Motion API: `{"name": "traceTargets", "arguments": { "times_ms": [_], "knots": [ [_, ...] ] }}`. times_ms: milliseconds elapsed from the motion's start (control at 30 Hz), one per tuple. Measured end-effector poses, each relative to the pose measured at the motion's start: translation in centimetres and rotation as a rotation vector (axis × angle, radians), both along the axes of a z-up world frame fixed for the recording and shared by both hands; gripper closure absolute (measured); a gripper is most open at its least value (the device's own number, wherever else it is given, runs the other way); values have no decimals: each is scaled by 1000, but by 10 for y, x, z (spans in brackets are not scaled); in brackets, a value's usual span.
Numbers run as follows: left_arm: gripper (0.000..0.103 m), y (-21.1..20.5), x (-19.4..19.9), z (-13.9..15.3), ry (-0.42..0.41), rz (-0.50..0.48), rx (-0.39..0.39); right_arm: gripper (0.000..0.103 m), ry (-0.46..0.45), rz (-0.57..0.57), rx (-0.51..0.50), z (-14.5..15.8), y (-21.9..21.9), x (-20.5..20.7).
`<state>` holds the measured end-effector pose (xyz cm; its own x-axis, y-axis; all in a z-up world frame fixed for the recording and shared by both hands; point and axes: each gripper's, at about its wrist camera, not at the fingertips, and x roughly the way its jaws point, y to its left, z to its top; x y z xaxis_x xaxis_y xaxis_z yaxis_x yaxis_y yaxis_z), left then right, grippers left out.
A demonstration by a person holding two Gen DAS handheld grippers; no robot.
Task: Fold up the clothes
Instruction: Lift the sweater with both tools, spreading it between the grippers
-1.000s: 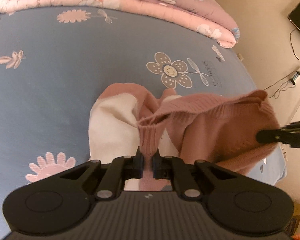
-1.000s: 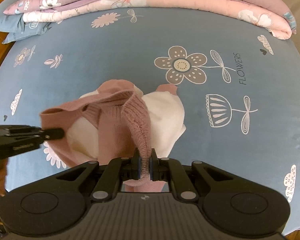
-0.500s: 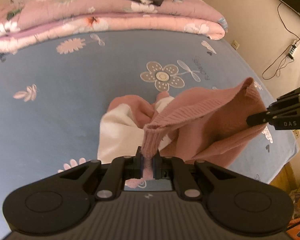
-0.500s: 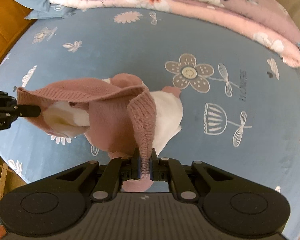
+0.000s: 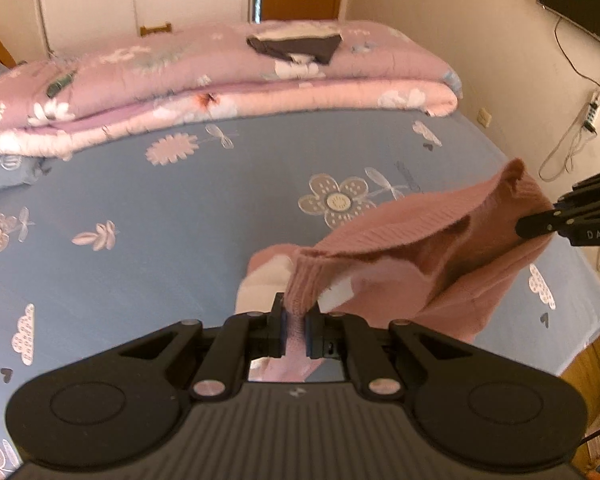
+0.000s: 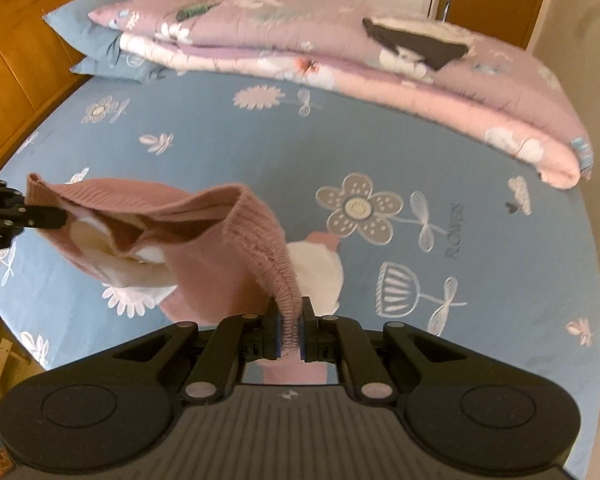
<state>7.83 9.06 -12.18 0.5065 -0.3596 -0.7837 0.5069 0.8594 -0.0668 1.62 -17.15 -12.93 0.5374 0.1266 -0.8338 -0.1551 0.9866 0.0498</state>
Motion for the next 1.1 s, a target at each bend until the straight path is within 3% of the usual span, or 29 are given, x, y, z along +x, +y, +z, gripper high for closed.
{"name": "traceTargets", "arguments": {
  "times_ms": [400, 600, 667, 933, 1100],
  "knots": [
    [97, 12, -20, 41, -102, 43, -39, 93, -98, -58, -1, 29, -15, -21],
    [97, 10, -32, 46, -150, 21, -47, 93, -134, -78, 16, 40, -16, -31],
    [97, 10, -34, 38, -150, 11, -78, 93, -130, -77, 24, 38, -14, -29],
    [95, 18, -38, -33, 13, 51, -131, 93, -95, 6, -5, 31, 18, -14],
    [93, 28, -55, -68, 66, 54, -102, 93, -78, 77, -29, 35, 38, -1]
  ]
}}
